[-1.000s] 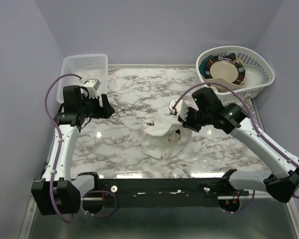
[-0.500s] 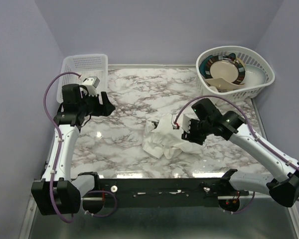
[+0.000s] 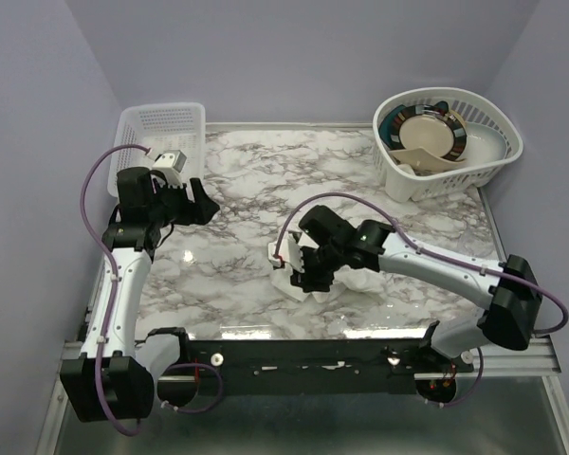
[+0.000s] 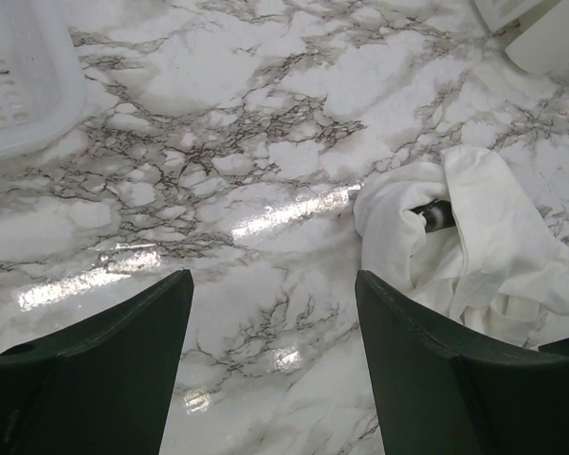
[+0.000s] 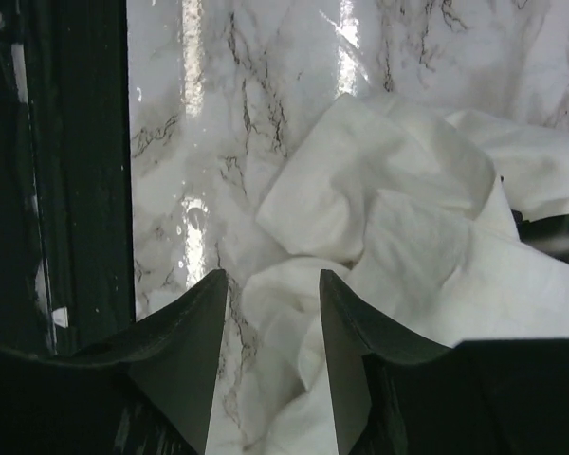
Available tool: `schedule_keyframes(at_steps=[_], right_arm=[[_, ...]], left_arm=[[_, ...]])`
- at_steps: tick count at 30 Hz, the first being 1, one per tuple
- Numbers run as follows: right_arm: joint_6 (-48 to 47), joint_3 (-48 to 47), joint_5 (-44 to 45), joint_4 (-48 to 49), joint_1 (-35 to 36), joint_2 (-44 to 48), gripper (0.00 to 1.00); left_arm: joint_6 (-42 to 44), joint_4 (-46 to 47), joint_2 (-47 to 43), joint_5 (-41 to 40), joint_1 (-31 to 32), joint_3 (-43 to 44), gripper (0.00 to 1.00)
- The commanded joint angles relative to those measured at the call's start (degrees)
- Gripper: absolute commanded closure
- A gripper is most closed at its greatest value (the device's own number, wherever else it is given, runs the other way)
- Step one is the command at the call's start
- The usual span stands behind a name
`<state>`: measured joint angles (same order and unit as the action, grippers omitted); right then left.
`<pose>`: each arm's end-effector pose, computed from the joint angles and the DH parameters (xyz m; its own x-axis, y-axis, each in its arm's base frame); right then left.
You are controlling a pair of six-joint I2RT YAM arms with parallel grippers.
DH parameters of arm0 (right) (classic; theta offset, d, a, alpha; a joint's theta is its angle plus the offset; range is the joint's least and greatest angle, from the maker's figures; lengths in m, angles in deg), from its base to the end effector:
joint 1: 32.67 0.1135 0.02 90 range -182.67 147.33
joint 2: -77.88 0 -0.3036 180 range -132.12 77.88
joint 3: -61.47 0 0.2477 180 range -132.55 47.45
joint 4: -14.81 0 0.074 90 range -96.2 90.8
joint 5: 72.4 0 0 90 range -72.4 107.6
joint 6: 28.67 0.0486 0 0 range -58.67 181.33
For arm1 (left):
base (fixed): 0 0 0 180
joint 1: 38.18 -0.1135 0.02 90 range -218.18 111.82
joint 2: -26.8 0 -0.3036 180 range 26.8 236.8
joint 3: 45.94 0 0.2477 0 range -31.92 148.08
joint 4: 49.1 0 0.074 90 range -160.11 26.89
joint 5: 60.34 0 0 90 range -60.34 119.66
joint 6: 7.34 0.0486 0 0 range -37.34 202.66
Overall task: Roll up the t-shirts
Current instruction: Flatten out the T-shirt at the center of the board.
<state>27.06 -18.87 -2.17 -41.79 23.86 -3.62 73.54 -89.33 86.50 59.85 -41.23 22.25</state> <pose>0.1444 0.2482 0.3075 0.1126 -0.7906 -0.6020 -0.9936 -0.0928 -0.0640 0.2115 -0.0132 0.3512 -0.5791 -0.1681 -0.7978 0.2930 0.8703 -0.3960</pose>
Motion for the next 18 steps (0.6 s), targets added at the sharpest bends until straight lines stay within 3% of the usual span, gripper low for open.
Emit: schedule_keyframes(at_steps=[1, 9, 18], right_arm=[[5.0, -2.5, -2.1, 9.3, 0.0, -4.2, 0.47], [3.9, -4.2, -1.6, 12.2, 0.1, -11.9, 0.46], [6.7, -0.1, 5.6, 16.0, -0.1, -11.8, 0.48]], left_arm=[[-0.1, 1.5, -3.1, -1.8, -0.8, -0.6, 0.20], [-0.3, 0.6, -5.5, -1.6, -2.7, -2.0, 0.20], [-0.4, 1.8, -6.5, -1.5, -3.4, -3.5, 0.20]])
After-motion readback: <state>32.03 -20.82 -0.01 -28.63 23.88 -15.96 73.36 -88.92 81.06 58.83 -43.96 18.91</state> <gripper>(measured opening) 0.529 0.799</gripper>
